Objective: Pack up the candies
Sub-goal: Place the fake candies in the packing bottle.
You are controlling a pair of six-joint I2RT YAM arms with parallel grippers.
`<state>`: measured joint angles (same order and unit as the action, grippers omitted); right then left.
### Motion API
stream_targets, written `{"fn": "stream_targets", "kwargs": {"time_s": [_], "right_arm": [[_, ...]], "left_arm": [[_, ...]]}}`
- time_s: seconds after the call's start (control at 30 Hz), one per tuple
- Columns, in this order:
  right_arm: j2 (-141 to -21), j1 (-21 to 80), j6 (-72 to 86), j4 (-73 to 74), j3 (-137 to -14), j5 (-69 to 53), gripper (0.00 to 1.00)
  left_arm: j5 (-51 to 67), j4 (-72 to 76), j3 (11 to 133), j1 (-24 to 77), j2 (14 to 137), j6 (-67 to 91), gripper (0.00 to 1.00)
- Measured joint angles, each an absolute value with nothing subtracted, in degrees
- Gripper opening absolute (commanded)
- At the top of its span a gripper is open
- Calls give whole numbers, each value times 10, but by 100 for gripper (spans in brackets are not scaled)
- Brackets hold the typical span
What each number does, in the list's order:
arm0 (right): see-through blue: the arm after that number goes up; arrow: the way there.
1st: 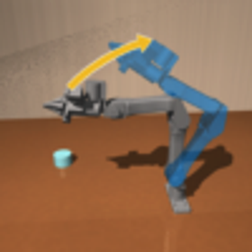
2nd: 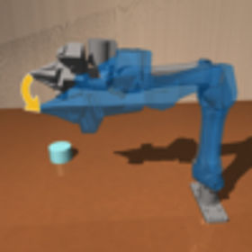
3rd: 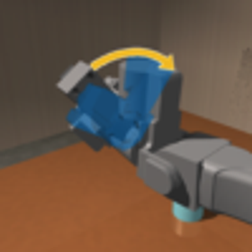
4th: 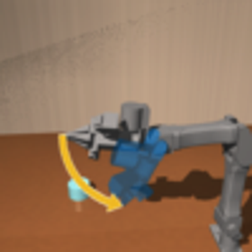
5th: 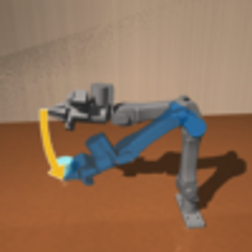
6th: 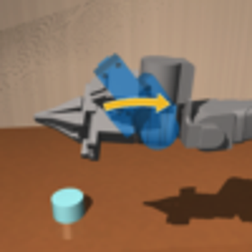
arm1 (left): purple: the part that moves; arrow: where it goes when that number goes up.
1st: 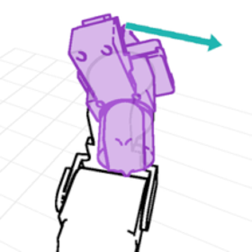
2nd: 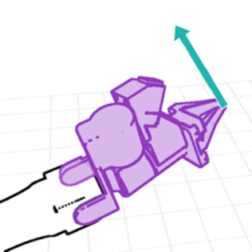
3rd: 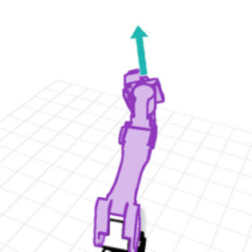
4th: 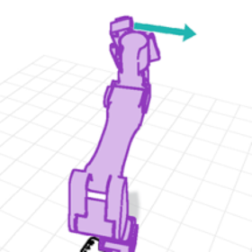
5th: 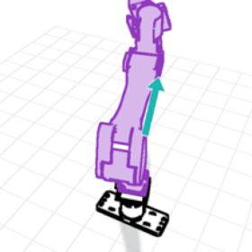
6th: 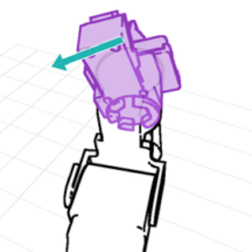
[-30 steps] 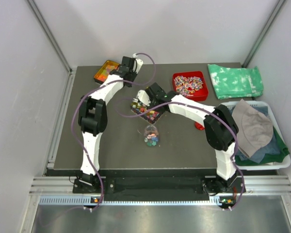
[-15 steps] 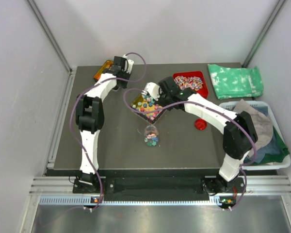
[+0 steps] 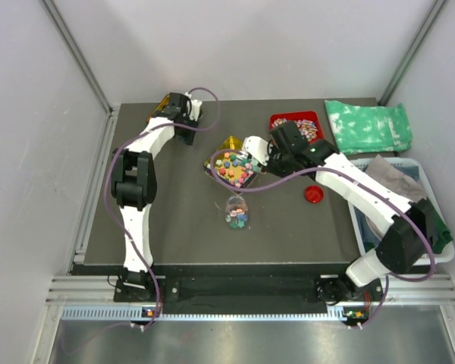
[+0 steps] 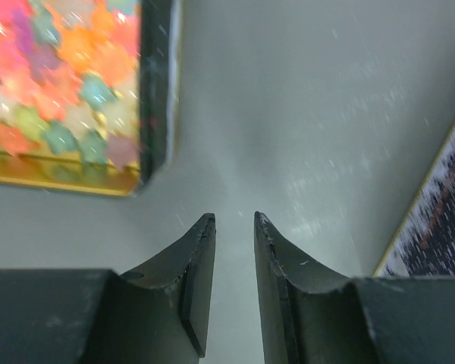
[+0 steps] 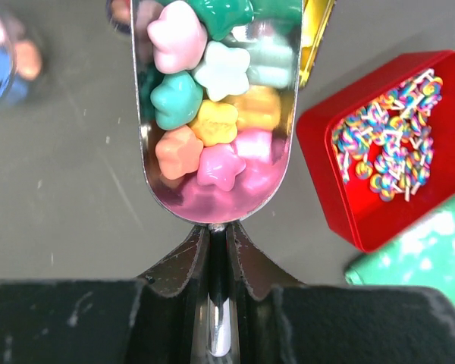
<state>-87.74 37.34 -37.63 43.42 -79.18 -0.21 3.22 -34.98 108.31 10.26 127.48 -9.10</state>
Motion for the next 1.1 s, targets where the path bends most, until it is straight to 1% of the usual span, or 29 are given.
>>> {"fn": "stream_targets", "kwargs": {"time_s": [0.17,0.4,0.7,1.1], "right_arm": [[-825,390,-418,487,-787,21,0],[-765,466,-440,543,-753,45,0],[-760,501,-465,580,-720,78,0],[-767,535,-490,613,-756,125,0]], "left_arm": [[43,-359,1048,103,1244,-91,33],[49,-385,1027,103,1204,-100,33],[49,-415,1001,102,1178,-117,33],[51,-418,976,101,1152,-117,33]]}}
